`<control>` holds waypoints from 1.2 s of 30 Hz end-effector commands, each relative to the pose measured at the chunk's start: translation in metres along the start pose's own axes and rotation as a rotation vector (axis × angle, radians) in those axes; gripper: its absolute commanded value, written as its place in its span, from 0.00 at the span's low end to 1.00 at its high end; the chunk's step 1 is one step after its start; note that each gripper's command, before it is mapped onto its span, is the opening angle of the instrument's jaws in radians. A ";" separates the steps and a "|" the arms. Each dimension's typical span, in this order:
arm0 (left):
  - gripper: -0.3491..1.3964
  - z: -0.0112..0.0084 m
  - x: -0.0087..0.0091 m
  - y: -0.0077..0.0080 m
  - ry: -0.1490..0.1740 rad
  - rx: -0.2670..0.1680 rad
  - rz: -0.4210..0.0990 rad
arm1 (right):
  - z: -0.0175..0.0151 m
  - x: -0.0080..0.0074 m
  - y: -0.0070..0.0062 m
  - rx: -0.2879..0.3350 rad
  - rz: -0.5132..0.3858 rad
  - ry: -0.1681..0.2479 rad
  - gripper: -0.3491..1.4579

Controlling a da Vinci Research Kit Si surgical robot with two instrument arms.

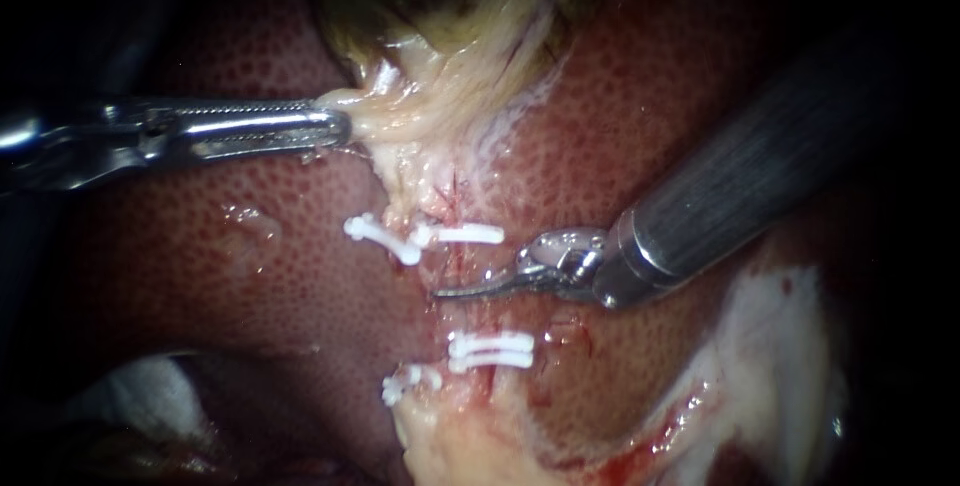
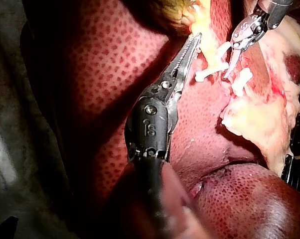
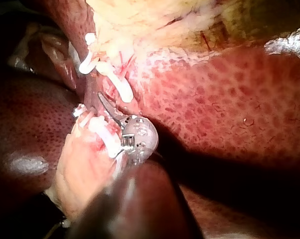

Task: Go back from the cut right tube

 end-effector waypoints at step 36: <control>0.00 0.0000 -0.0002 0.0000 0.000 0.001 0.001 | -0.0009 -0.0010 -0.0037 -0.080 -0.052 0.002 0.98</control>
